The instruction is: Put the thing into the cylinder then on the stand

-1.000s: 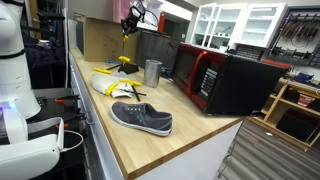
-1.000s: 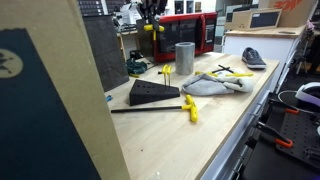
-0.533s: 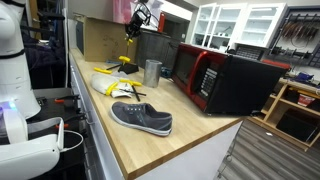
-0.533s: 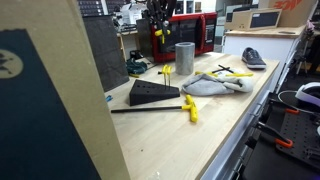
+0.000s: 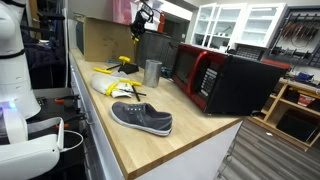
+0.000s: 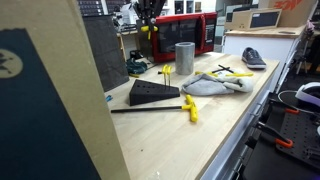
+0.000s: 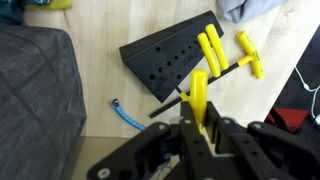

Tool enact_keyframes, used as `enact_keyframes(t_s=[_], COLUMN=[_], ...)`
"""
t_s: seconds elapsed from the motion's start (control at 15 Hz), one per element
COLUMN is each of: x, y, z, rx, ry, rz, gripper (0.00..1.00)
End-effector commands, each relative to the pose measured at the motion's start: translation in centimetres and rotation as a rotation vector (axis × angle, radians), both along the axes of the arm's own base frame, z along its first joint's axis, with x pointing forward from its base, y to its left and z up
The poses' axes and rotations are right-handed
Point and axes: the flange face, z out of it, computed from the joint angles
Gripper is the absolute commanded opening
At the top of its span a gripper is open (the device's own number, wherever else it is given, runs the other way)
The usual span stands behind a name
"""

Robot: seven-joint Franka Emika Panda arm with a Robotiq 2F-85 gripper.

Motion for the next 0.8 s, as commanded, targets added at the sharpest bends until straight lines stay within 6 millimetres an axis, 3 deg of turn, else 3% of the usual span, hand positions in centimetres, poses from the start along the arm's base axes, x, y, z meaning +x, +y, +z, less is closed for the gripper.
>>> enact_keyframes(t_s=[0.0,0.73], x=[0.7,-0.5], y=[1.0,2.4], z=[-0.5,-5.9], rx=[0.055,0.015], ry=[0.005,0.126], rz=[0.069,0.128], gripper=[0.04,0.04])
